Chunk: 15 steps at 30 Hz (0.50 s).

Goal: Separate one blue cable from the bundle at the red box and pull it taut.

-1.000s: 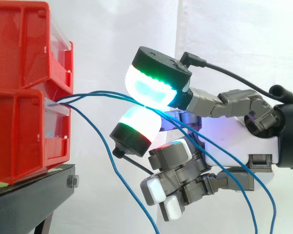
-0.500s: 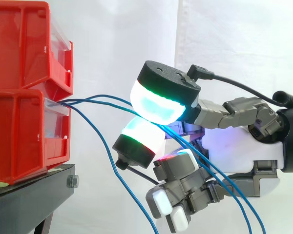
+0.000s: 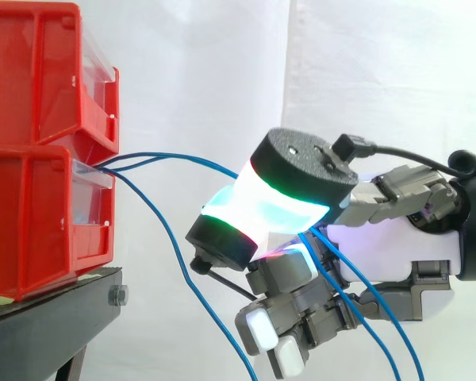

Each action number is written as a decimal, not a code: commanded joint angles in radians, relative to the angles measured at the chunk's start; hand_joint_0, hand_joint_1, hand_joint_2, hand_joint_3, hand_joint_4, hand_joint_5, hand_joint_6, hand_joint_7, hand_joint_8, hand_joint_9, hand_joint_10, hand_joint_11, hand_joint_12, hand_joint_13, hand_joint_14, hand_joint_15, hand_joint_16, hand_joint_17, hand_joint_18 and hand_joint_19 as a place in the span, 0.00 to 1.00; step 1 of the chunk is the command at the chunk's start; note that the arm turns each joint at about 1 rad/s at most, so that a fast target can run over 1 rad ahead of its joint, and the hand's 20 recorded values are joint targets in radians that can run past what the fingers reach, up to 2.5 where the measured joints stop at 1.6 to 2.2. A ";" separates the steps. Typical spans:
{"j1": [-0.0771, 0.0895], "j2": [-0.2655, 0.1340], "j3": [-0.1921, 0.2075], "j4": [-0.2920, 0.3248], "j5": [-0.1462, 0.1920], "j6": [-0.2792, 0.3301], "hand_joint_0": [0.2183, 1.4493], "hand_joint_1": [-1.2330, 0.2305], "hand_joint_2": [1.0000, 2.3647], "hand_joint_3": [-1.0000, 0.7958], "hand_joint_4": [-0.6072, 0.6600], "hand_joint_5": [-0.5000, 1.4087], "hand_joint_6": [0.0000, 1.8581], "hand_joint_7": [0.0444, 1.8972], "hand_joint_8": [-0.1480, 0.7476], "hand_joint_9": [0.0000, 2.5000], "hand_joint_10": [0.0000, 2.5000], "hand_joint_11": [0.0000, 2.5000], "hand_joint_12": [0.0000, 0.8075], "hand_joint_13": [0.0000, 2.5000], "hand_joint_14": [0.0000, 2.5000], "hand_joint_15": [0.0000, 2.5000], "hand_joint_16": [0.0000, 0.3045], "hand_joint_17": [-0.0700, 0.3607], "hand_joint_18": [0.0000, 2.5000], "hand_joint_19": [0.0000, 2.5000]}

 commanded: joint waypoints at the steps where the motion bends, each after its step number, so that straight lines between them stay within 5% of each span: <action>1: 0.000 0.000 0.000 0.001 0.002 0.000 0.16 0.22 0.00 0.28 0.53 0.20 0.49 0.66 0.60 0.51 0.01 0.48 0.59 0.43 0.01 0.31 0.22 0.52 0.39 0.29; 5: 0.000 0.000 0.000 0.001 0.001 0.000 0.20 0.42 0.00 0.28 0.55 0.20 0.48 0.65 0.59 0.53 0.01 0.47 0.58 0.44 0.01 0.30 0.21 0.50 0.39 0.30; 8: 0.000 0.000 0.000 0.001 0.001 0.000 0.26 0.47 0.00 0.28 0.55 0.20 0.47 0.68 0.56 0.53 0.01 0.48 0.55 0.44 0.01 0.31 0.19 0.47 0.37 0.32; 11: 0.000 0.000 0.000 0.001 -0.001 0.000 0.32 0.42 0.00 0.28 0.52 0.20 0.47 0.72 0.54 0.53 0.01 0.48 0.53 0.43 0.01 0.32 0.18 0.46 0.36 0.32; 15: 0.001 0.000 0.000 -0.001 -0.001 0.000 0.32 0.32 0.01 0.40 0.54 0.20 0.47 0.76 0.55 0.53 0.01 0.48 0.53 0.43 0.01 0.31 0.18 0.46 0.36 0.32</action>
